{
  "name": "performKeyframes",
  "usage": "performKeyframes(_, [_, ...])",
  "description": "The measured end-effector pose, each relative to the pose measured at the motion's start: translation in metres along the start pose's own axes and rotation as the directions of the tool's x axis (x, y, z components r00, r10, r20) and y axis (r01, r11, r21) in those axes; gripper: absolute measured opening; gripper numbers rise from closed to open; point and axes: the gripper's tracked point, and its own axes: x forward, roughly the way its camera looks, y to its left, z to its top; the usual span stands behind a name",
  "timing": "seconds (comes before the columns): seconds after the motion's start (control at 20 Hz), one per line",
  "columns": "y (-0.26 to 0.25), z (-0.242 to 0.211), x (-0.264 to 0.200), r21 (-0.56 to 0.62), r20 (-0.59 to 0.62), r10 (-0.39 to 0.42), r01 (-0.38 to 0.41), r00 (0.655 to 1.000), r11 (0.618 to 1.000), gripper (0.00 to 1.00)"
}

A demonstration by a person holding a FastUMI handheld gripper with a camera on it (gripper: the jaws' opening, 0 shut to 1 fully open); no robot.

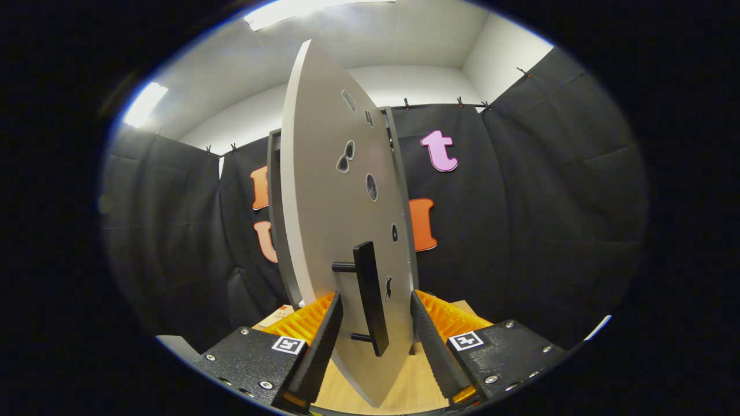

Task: Open the shoe cabinet door, grab the shoes and put them into the shoe cabinet, then close the shoe cabinet door.

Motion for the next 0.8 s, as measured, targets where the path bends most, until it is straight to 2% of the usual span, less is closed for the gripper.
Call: performKeyframes(0.8, [0.075, -0.008, 0.051, 0.017, -0.042, 0.213, -0.212, 0.976, 0.977, 0.77])
